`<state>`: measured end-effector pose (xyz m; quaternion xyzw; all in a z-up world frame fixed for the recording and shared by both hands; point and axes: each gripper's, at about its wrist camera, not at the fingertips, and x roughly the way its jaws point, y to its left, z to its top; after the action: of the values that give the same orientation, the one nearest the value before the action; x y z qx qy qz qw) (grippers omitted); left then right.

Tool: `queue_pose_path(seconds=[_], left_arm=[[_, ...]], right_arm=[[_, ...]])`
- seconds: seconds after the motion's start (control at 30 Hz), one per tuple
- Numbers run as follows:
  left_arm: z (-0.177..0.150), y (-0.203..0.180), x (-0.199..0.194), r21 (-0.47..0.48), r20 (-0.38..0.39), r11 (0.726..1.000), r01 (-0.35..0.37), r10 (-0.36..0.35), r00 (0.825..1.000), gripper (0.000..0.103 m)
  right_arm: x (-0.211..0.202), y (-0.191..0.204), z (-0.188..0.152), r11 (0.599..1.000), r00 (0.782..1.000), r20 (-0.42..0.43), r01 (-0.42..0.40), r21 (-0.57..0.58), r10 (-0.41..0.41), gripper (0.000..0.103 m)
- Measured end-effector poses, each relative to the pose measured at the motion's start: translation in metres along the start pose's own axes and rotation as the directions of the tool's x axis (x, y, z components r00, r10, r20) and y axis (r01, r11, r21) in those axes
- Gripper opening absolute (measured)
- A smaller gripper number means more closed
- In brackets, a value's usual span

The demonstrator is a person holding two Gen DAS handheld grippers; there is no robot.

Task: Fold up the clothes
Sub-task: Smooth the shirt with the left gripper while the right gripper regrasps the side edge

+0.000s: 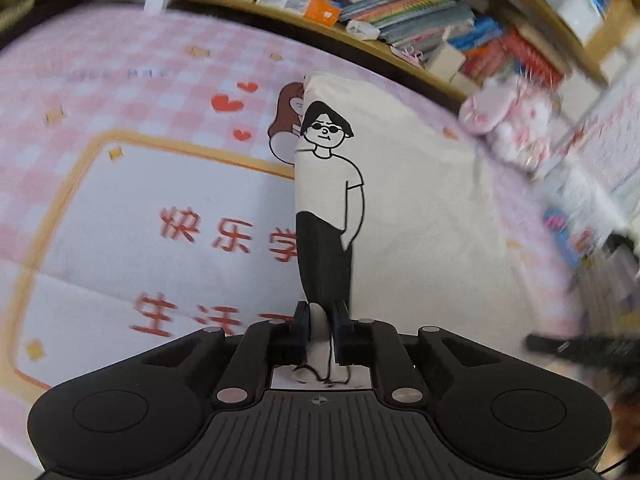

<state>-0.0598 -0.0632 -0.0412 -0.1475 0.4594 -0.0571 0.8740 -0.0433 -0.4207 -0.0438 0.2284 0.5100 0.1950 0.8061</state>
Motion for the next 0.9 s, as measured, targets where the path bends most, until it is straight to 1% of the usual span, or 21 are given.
queue_pose_path(seconds=[0.03,0.07,0.1,0.13,0.17,0.2,0.23,0.27,0.3,0.33,0.4,0.47,0.5,0.57,0.63,0.7,0.8,0.9], left_arm=[[-0.001,-0.004,-0.002,0.042,0.005,0.999,-0.027,0.026,1.000,0.015],[-0.002,-0.008,-0.005,0.077,0.014,0.996,-0.048,0.047,0.999,0.017],[-0.003,-0.011,-0.008,0.109,0.026,0.992,-0.068,0.066,0.997,0.018],[-0.004,-0.014,-0.012,0.131,0.043,0.988,-0.084,0.079,0.996,0.020],[-0.005,-0.017,-0.015,0.148,0.060,0.984,-0.095,0.087,0.994,0.022],[-0.006,-0.020,-0.019,0.163,0.078,0.981,-0.104,0.092,0.993,0.029],[-0.006,-0.024,-0.023,0.179,0.096,0.978,-0.109,0.093,0.991,0.041],[-0.007,-0.027,-0.026,0.195,0.114,0.974,-0.113,0.092,0.989,0.048],[-0.009,-0.031,-0.029,0.213,0.132,0.970,-0.117,0.090,0.987,0.062],[-0.011,-0.036,-0.032,0.236,0.153,0.964,-0.123,0.088,0.984,0.072],[-0.016,-0.044,-0.033,0.285,0.176,0.949,-0.131,0.083,0.981,0.079],[-0.020,-0.052,-0.033,0.335,0.181,0.932,-0.135,0.077,0.981,0.080],[-0.022,-0.055,-0.030,0.355,0.163,0.926,-0.128,0.074,0.984,0.080],[-0.025,-0.059,-0.026,0.376,0.128,0.921,-0.104,0.060,0.990,0.080],[-0.029,-0.064,-0.026,0.399,0.123,0.913,-0.089,0.043,0.992,0.080],[-0.034,-0.069,-0.026,0.435,0.121,0.897,-0.078,0.028,0.992,0.080],[-0.042,-0.083,-0.023,0.520,0.122,0.851,-0.073,0.011,0.992,0.080],[-0.050,-0.095,-0.020,0.597,0.103,0.802,-0.030,-0.039,0.994,0.080]], right_arm=[[0.000,-0.002,0.000,1.000,1.000,-0.005,-0.005,0.016,0.005,0.025],[-0.002,-0.004,0.001,1.000,1.000,-0.006,0.000,0.031,0.001,0.028],[-0.003,-0.006,0.002,0.999,1.000,-0.007,0.004,0.045,-0.004,0.034],[-0.003,-0.007,0.001,0.999,1.000,-0.010,0.009,0.049,-0.008,0.038],[-0.003,-0.008,0.001,0.998,1.000,-0.013,0.013,0.053,-0.013,0.039],[-0.003,-0.008,0.000,0.998,1.000,-0.016,0.017,0.056,-0.016,0.039],[-0.001,-0.007,0.001,0.999,1.000,-0.023,0.015,0.051,-0.014,0.039],[0.001,-0.004,0.001,0.999,1.000,-0.027,0.014,0.039,-0.012,0.040],[0.003,-0.001,0.002,1.000,0.999,-0.032,0.012,0.027,-0.011,0.040],[0.004,0.002,0.002,1.000,0.999,-0.036,0.011,0.013,-0.011,0.040],[0.007,0.007,0.003,1.000,0.999,-0.041,0.018,-0.023,-0.019,0.039],[0.009,0.009,0.004,0.999,0.999,-0.046,0.027,-0.031,-0.028,0.031],[0.012,0.009,0.006,0.999,0.998,-0.053,0.033,-0.028,-0.034,0.022],[0.014,0.008,0.010,1.000,0.997,-0.071,0.023,-0.007,-0.023,0.018],[0.010,0.010,0.012,1.000,0.998,-0.068,0.000,-0.013,-0.001,0.016],[0.002,0.013,0.016,0.999,0.998,-0.045,-0.048,-0.008,0.048,0.015],[-0.007,0.013,0.024,0.989,0.991,-0.021,-0.130,0.063,0.132,0.015],[-0.012,0.017,0.033,0.978,0.983,-0.003,-0.180,0.110,0.181,0.014]])
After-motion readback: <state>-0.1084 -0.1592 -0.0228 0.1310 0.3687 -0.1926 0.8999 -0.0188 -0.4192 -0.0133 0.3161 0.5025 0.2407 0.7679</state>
